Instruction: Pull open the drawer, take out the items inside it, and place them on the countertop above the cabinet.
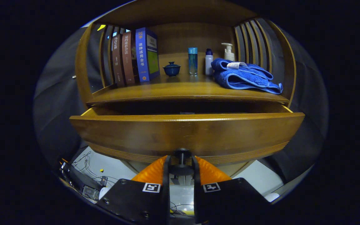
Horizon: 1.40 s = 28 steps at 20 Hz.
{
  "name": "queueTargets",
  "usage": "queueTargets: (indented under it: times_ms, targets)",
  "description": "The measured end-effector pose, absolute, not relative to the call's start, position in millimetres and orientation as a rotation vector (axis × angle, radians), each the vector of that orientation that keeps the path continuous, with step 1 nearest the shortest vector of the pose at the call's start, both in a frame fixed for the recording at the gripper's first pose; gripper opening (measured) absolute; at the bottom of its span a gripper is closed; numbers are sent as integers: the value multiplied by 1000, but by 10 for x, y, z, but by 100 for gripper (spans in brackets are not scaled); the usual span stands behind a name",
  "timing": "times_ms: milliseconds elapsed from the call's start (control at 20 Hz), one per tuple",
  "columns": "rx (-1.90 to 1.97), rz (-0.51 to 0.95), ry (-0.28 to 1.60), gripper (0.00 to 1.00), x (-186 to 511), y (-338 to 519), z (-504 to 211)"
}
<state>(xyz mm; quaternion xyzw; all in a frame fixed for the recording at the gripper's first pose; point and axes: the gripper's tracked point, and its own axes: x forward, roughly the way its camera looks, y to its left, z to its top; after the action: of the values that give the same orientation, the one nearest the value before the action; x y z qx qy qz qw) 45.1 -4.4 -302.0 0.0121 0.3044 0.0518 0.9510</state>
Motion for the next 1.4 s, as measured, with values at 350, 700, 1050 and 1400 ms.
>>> queueTargets:
  times_ms: [350,700,1050,1400]
  targets:
    - [34,108,654,34,-52,-76,-2970]
    - [42,104,714,34,-548,-115,-2969]
    - [57,95,744,34,-694,-122,-3015]
    - [46,27,797,76,-785,-292,-3114]
